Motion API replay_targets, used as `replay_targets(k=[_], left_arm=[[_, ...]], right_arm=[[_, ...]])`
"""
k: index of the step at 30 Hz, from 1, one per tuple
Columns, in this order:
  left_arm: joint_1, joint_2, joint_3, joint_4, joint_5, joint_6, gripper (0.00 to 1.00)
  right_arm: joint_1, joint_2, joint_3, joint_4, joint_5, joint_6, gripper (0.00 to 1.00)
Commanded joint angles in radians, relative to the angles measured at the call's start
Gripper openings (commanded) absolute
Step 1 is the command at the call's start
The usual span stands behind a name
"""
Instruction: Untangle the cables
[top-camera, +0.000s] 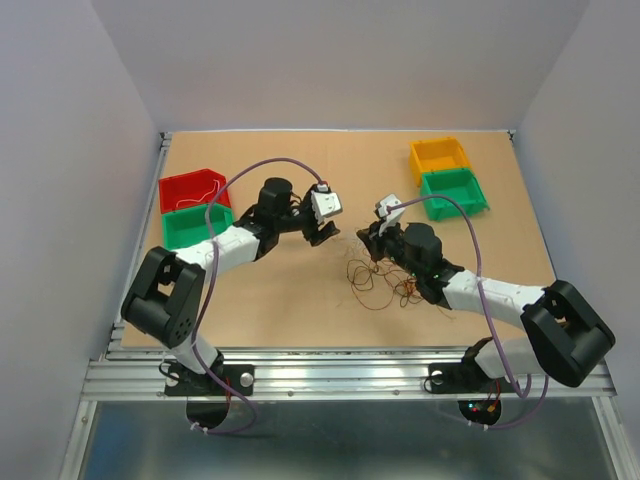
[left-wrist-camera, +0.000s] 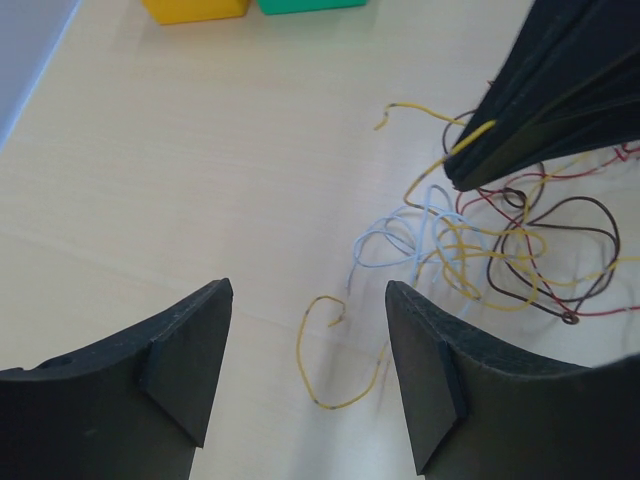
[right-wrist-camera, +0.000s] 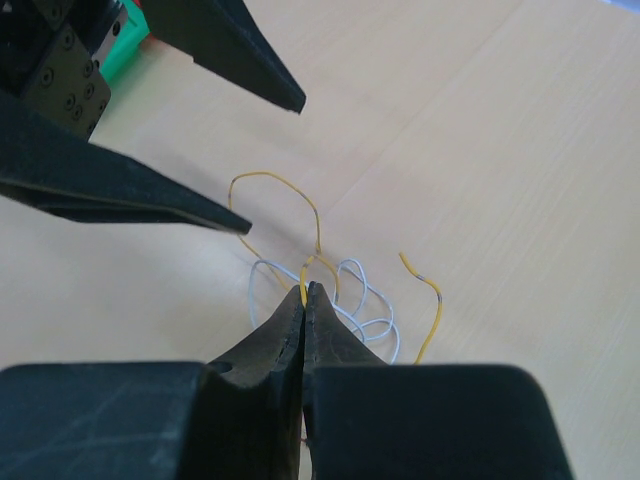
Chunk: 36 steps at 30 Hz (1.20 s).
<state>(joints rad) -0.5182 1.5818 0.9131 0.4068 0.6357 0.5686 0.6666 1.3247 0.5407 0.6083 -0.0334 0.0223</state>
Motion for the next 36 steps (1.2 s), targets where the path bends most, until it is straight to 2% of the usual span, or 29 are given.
replay_targets(k=[1,7,13,16,17,18,19,20,23,25,28,29,32,36], left_arm=[[-0.017,0.010,0.036,-0.089,0.094,0.051,0.74],[-0.046,0.060,0.076,-0.154,0.099,0.085,0.74],[-0.068,0.109,0.113,-0.157,0.039,0.063,0.74],[-0.080,0.155,0.154,-0.152,-0.016,0.045,0.68],[-0.085,0.165,0.174,-0.157,-0.034,0.042,0.49],[-0.088,0.182,0.185,-0.166,-0.037,0.042,0.34],[-0.089,0.187,0.194,-0.189,-0.037,0.042,0.04],[-0.091,0.182,0.207,-0.198,-0.051,0.042,0.00],[-0.088,0.120,0.185,-0.200,-0.085,0.028,0.00],[-0.080,0.008,0.165,-0.188,-0.139,0.007,0.00],[-0.054,-0.165,0.142,-0.168,-0.267,-0.079,0.00],[-0.048,-0.239,0.150,-0.171,-0.362,-0.104,0.00],[-0.011,-0.378,0.173,-0.183,-0.479,-0.167,0.00],[0.021,-0.462,0.256,-0.230,-0.686,-0.190,0.00]], right_arm=[[-0.005,0.007,0.002,0.034,0.018,-0.012,0.01],[-0.005,-0.002,-0.002,0.034,0.015,-0.007,0.01],[-0.005,-0.001,0.002,0.034,0.004,-0.002,0.01],[-0.004,-0.001,0.004,0.036,-0.006,-0.001,0.01],[-0.005,0.001,0.005,0.036,-0.007,0.001,0.01],[-0.005,0.001,0.005,0.034,-0.008,0.001,0.01],[-0.005,0.001,0.005,0.036,-0.005,0.004,0.01],[-0.005,0.002,0.008,0.036,0.010,0.008,0.01],[-0.007,0.019,0.022,0.016,0.087,0.031,0.01],[-0.010,0.051,0.050,-0.008,0.164,0.054,0.01],[-0.033,0.099,0.097,-0.053,0.263,0.122,0.01],[-0.044,0.106,0.107,-0.064,0.311,0.175,0.01],[-0.091,0.123,0.116,-0.068,0.337,0.264,0.01],[-0.136,0.130,0.110,-0.079,0.355,0.315,0.01]])
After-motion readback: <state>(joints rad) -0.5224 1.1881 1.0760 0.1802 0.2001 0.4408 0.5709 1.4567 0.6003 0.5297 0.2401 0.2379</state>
